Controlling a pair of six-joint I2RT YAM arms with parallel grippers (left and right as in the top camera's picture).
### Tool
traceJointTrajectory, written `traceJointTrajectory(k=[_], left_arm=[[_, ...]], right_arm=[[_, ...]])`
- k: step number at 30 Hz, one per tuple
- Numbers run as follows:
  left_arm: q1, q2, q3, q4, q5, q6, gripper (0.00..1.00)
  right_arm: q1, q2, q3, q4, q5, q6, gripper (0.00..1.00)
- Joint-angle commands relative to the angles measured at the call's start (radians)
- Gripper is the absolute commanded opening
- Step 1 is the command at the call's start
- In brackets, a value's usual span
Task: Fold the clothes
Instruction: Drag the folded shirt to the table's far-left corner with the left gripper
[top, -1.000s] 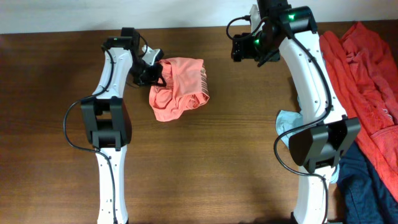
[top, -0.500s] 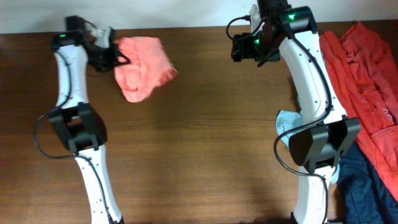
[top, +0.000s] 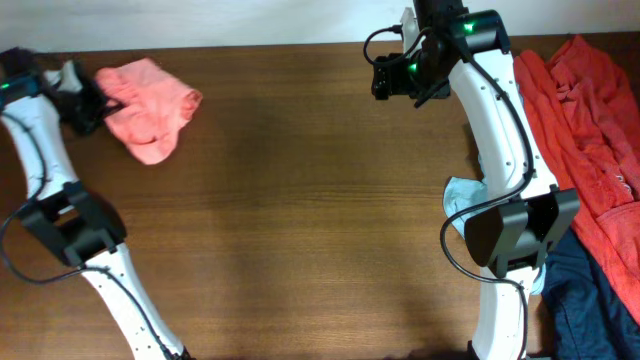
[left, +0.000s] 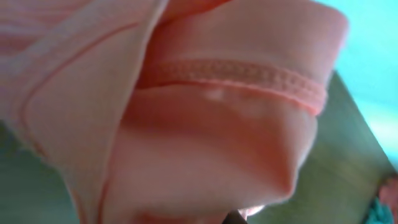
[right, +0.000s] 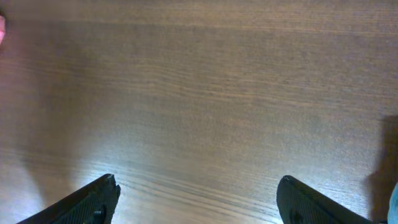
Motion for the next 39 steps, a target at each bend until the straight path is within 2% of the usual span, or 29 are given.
traceJointTrajectory(k=[1, 8, 15, 20, 21, 22, 23, 25, 26, 28, 31, 39], left_arm=[[0.08, 0.009, 0.022, -0.024, -0.116, -0.017, 0.01], [0.181, 0.024, 0.021, -0.016, -0.126, -0.049, 0.01], [0.203, 0.106, 0.02, 0.013, -0.126, -0.208, 0.01], [0.203, 0.119, 0.02, 0.019, -0.126, -0.209, 0.01], [0.203, 0.119, 0.02, 0.017, -0.124, -0.198, 0.04], [0.203, 0.119, 0.02, 0.015, -0.121, -0.183, 0.36], [0.203, 0.119, 0.02, 0.006, -0.113, -0.165, 0.59], [0.203, 0.119, 0.02, -0.018, -0.086, -0.112, 0.86], [0.203, 0.118, 0.02, -0.033, -0.084, -0.107, 0.93], [0.203, 0.111, 0.02, -0.05, -0.085, -0.073, 0.99], [0.203, 0.093, 0.02, -0.07, -0.11, -0.057, 0.99], [0.203, -0.031, 0.02, -0.149, -0.381, 0.014, 0.99]], right_arm=[[0.0, 0.002, -0.005, -0.006, -0.012, -0.019, 0.86], [0.0, 0.002, -0.005, -0.006, -0.014, -0.019, 0.86], [0.0, 0.002, -0.005, -0.009, -0.014, -0.019, 0.86], [0.0, 0.002, -0.005, -0.009, -0.014, -0.019, 0.86], [0.0, 0.002, -0.005, -0.009, -0.014, -0.019, 0.86], [0.0, 0.002, -0.005, -0.009, -0.014, -0.019, 0.86], [0.0, 0.002, -0.005, -0.009, -0.014, -0.019, 0.86], [0.0, 0.002, -0.005, -0.008, -0.014, -0.019, 0.86], [0.0, 0.002, -0.005, -0.008, -0.014, -0.019, 0.86], [0.0, 0.002, -0.005, -0.008, -0.017, -0.023, 0.86], [0.0, 0.002, -0.005, -0.008, -0.042, -0.046, 0.86], [0.0, 0.002, -0.005, -0.008, -0.051, -0.045, 0.86]])
